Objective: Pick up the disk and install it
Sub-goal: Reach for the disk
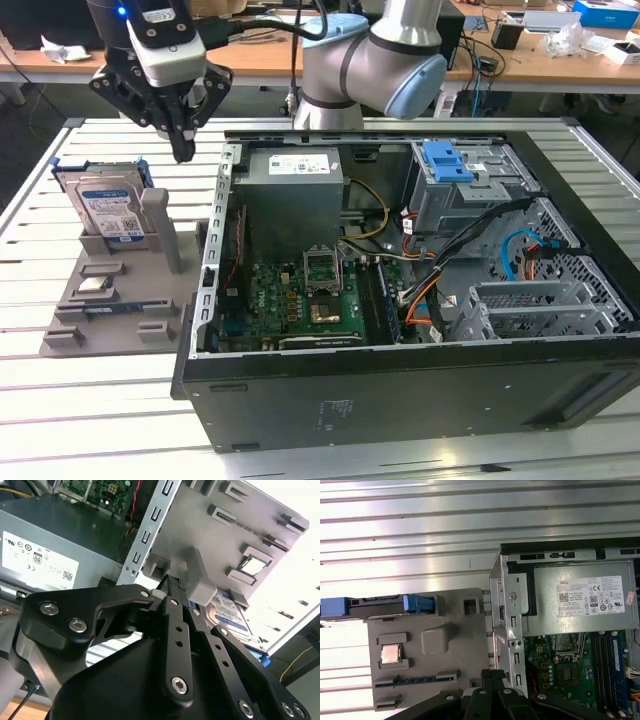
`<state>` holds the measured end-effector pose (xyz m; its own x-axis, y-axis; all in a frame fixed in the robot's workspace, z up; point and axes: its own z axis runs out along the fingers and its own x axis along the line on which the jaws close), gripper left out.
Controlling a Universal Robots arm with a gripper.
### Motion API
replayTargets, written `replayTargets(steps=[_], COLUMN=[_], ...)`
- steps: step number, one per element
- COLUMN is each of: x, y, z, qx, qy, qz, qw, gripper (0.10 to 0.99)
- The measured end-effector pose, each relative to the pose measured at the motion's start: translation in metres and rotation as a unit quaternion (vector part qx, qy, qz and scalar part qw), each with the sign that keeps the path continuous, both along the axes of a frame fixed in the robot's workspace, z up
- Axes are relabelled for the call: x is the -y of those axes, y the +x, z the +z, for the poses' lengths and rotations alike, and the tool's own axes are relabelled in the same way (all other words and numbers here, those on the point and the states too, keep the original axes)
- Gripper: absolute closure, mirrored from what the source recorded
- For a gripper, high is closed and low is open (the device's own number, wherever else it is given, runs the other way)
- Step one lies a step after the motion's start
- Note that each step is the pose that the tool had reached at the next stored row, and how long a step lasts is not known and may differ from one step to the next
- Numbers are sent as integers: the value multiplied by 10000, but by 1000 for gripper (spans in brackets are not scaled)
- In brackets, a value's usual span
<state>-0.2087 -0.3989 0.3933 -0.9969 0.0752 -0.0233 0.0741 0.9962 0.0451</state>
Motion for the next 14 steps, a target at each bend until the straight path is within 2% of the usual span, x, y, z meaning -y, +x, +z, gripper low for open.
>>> replayTargets(steps=[4,10,14], x=[0,0,0], y=[-105,-202,-339], z=[0,0,0], qx=[0,0,0], qy=[0,0,0], qz=[-1,0,0], qw=[10000,10000,10000], gripper=[980,980,980])
